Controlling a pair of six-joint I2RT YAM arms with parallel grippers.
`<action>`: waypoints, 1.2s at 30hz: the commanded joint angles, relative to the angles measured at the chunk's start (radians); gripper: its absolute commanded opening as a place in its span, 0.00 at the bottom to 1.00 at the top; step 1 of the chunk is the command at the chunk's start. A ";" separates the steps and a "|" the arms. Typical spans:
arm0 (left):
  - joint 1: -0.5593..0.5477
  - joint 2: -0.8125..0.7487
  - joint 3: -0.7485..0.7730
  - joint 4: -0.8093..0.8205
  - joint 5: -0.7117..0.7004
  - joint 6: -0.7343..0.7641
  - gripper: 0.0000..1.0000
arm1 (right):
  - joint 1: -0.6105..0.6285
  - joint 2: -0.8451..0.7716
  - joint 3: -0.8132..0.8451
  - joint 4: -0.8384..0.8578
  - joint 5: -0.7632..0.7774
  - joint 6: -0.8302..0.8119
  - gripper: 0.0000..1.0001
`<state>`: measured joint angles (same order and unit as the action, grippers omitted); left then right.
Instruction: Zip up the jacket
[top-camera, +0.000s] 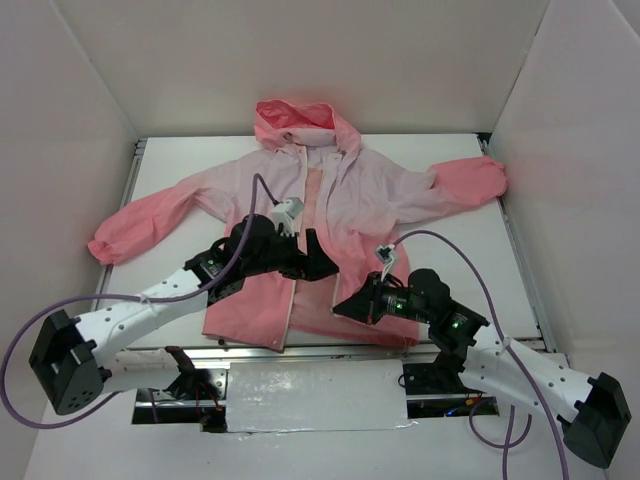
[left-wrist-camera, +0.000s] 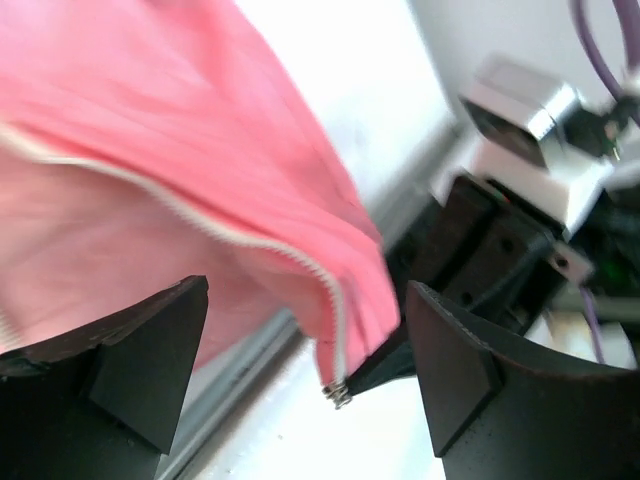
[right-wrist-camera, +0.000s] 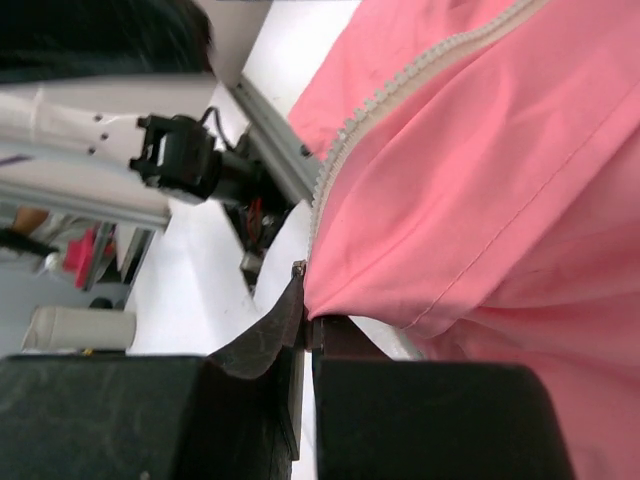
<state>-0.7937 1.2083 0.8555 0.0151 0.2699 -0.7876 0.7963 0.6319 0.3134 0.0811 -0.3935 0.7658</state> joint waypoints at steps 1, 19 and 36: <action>0.001 -0.070 0.069 -0.274 -0.317 -0.001 0.91 | 0.003 0.008 0.065 -0.033 0.122 0.018 0.00; -0.133 -0.056 0.039 -0.943 -0.532 -0.147 0.78 | 0.006 0.074 0.222 -0.323 0.341 0.020 0.00; -0.220 0.129 -0.041 -0.778 -0.451 -0.174 0.73 | 0.003 0.134 0.247 -0.333 0.318 -0.036 0.00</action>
<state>-1.0069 1.3201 0.8291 -0.8104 -0.2031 -0.9527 0.7963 0.7578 0.5247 -0.2638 -0.0761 0.7559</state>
